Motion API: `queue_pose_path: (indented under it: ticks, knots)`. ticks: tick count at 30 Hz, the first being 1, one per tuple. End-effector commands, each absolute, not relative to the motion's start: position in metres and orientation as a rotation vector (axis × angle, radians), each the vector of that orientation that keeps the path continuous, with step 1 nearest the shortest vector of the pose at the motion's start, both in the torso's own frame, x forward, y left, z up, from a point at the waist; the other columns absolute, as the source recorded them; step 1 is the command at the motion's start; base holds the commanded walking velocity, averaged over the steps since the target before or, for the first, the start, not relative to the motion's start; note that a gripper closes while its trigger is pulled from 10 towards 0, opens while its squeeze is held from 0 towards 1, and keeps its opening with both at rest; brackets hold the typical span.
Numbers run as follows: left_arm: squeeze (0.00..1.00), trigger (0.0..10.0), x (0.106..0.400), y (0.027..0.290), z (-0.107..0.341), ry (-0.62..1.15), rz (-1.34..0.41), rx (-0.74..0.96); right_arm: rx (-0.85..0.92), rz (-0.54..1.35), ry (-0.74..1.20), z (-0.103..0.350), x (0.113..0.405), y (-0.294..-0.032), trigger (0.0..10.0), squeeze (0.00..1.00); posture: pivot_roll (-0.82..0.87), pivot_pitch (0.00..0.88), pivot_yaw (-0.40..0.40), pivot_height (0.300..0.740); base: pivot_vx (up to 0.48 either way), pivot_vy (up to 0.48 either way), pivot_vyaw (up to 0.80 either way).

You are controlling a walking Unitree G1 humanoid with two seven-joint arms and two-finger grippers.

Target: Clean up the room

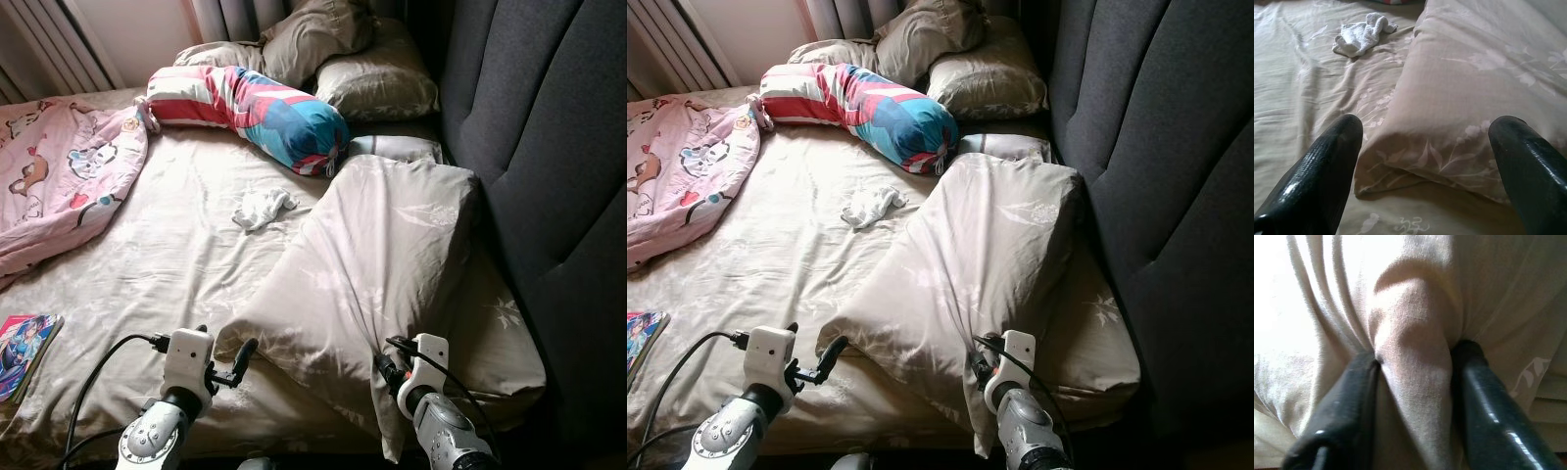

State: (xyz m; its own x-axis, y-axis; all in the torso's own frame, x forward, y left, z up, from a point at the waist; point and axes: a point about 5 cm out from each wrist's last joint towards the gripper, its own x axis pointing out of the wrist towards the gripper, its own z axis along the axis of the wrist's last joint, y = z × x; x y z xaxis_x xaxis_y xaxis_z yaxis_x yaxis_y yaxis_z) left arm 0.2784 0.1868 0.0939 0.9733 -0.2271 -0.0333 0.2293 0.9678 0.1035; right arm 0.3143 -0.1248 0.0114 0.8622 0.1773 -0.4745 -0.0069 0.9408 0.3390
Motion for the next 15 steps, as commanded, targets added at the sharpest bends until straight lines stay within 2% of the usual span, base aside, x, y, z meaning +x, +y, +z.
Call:
queue_pose_path:
  ticks: [1,15]
  knots:
    - [0.0,10.0,0.276,0.187,0.084,0.066,-0.223,0.122,0.334,0.119,0.658,-0.013,0.291,-0.115,0.0,0.0,0.13,0.26,0.096,0.646,0.0,0.0,0.0]
    - [0.0,10.0,0.283,0.183,0.081,0.057,-0.21,0.108,0.267,0.076,0.633,-0.009,0.296,-0.125,0.0,0.0,0.1,0.222,0.068,0.646,0.0,0.0,0.0]
